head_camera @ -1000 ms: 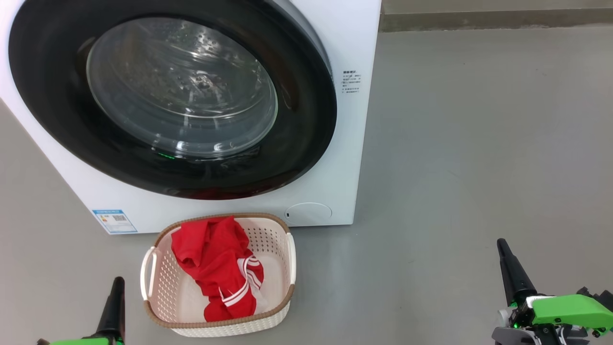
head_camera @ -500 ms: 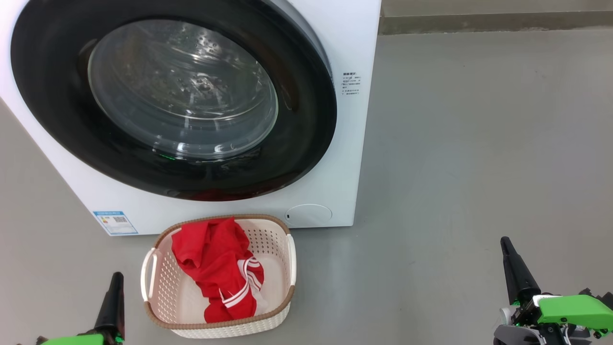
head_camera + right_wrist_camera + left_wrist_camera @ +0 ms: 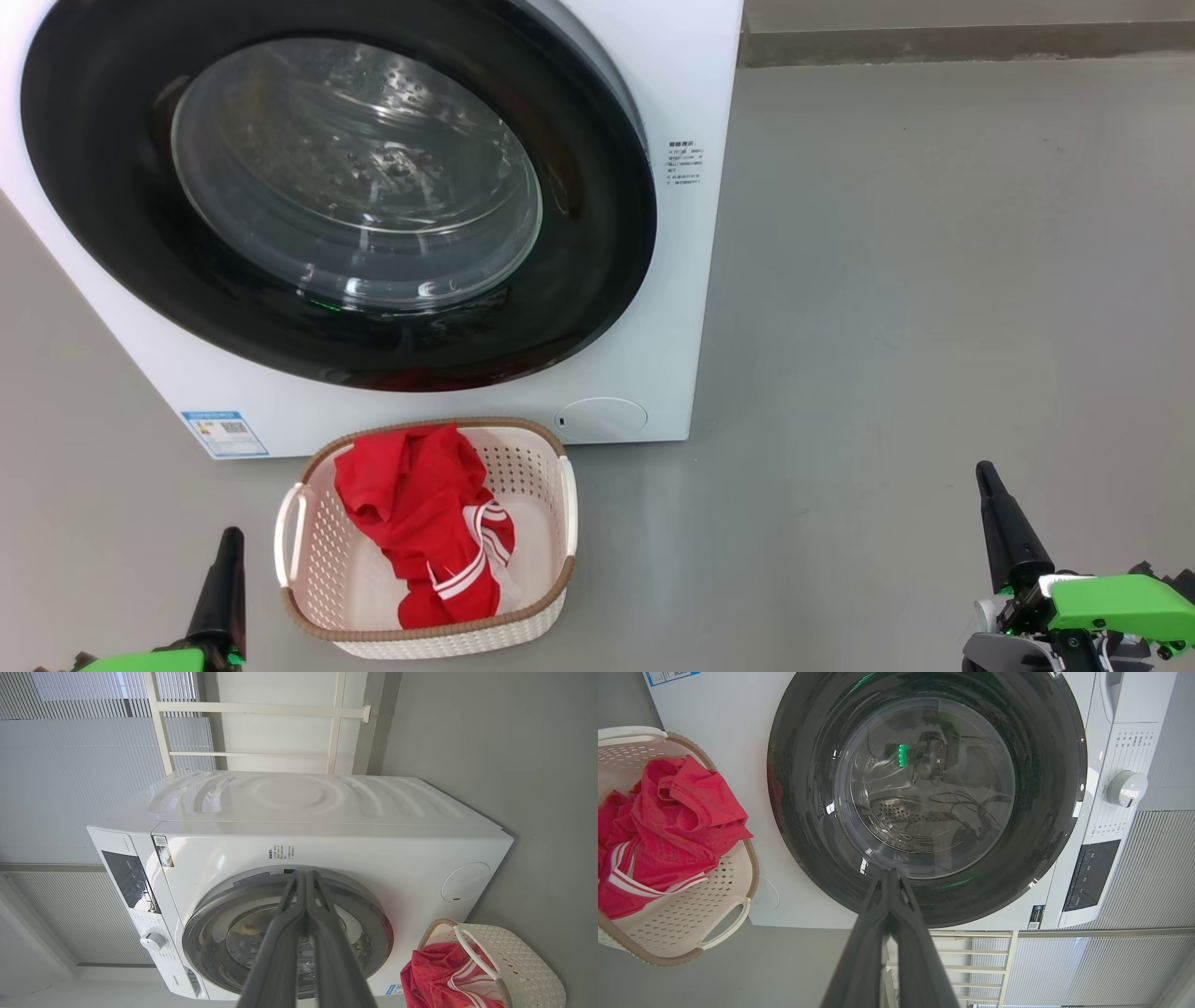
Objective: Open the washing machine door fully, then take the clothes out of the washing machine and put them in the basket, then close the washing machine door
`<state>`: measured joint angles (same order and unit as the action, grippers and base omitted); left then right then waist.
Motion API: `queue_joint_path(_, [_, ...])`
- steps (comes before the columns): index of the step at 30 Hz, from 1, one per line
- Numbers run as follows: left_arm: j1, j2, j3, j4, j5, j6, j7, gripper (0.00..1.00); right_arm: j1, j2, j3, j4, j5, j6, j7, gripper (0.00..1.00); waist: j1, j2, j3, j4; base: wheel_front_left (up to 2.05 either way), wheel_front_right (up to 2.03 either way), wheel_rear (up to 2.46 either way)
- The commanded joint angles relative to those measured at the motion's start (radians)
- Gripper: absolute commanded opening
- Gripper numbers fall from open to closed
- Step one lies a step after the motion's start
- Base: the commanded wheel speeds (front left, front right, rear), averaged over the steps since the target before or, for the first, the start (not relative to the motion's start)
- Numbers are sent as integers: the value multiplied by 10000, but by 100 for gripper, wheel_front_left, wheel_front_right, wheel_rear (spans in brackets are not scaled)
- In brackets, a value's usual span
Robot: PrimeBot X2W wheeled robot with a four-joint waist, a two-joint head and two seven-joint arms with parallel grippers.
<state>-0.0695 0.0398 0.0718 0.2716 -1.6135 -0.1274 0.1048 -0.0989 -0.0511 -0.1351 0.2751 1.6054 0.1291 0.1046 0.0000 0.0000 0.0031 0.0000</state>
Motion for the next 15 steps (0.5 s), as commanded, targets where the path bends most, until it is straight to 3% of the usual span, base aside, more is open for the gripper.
queue_joint_path(1, [-380, 159, 351, -265, -8, -33, 29, 0, -88, -12, 232, -304, 47, 16, 71, 0, 0, 0, 0, 0, 0, 0, 0])
queue_joint_path(15, [-381, 149, 366, -265, 5, -33, 41, 0, -89, -8, 225, -304, 42, 16, 76, 0, 0, 0, 0, 0, 0, 0, 0])
